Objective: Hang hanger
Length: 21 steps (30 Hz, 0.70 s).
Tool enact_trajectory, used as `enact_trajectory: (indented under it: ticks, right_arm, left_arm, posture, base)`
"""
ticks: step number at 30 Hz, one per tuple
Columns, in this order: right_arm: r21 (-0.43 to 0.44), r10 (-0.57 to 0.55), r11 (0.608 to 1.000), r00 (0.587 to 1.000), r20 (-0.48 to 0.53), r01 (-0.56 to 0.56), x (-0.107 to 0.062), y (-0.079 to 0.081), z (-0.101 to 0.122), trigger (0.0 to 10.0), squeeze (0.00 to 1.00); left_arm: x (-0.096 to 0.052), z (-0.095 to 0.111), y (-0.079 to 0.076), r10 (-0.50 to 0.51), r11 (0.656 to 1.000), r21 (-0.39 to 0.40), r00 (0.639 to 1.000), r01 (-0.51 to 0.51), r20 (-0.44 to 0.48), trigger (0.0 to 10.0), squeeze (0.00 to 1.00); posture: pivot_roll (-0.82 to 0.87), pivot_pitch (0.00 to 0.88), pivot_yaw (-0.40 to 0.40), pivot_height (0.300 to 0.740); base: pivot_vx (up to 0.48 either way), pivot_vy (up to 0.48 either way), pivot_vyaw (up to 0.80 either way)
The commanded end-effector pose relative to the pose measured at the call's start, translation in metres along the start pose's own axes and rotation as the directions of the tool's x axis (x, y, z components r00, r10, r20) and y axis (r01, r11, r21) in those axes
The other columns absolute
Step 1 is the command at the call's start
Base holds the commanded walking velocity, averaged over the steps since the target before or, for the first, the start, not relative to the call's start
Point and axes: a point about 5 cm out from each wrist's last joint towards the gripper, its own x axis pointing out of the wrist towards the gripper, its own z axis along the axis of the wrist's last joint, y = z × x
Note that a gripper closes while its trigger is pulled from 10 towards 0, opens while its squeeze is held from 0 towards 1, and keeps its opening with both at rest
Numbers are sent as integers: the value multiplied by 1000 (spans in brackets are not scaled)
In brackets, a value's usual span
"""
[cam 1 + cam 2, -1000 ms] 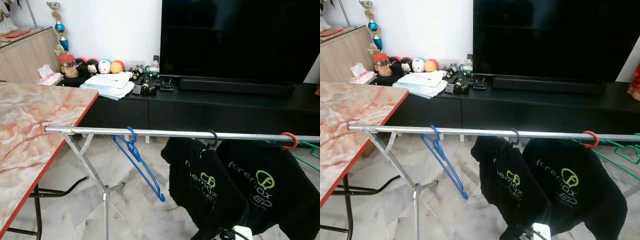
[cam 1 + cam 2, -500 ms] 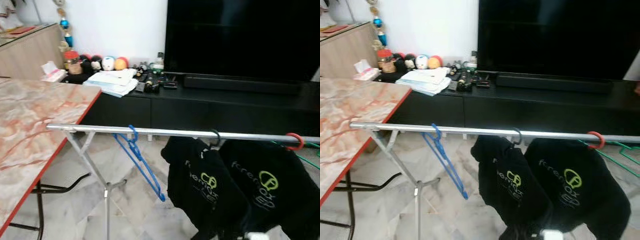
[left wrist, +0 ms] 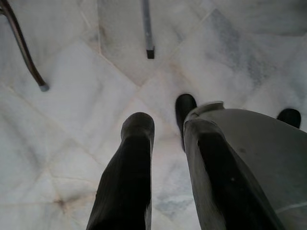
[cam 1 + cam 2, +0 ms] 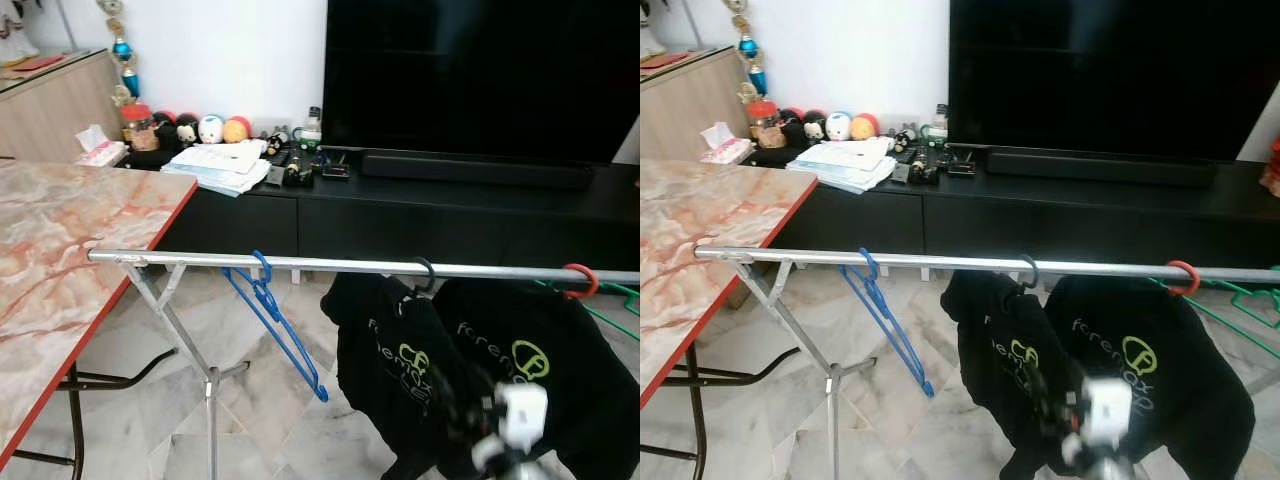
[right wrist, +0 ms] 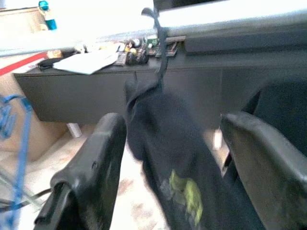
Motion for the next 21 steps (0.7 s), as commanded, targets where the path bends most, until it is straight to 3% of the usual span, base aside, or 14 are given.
enact_trajectory:
  ticks: [1,5,10,14,21]
  right_arm:
    - [-4,-2,1000,996,-89,2,2,3,-14,10000,0]
    - [-60,17,998,988,-151,-26,17,5,-12,10000,0]
    - [-130,-40,992,965,-260,6,29,0,-17,10000,0]
    - [-133,-99,988,974,-205,73,41,-8,-3,10000,0]
    - [-106,-150,985,978,-142,136,44,-12,5,10000,0]
  left_arm:
    - [-1,-4,3,12,1000,21,1000,-11,-26,10000,0]
    - [1,5,1,14,1000,9,1000,-14,-4,10000,0]
    - [4,14,-16,-2,1000,11,1000,2,11,10000,0]
    - [4,15,-19,-3,1000,9,1000,3,8,10000,0]
    - [4,12,-13,1,1000,6,1000,-1,1,10000,0]
  posture:
    - [46,0,5,740]
    - [61,0,2,740]
    - [75,0,7,740]
    - [86,0,5,740]
    - [84,0,6,740]
  base:
    - [0,0,0]
    - [0,0,0]
    - [0,0,0]
    - [0,0,0]
    - [0,0,0]
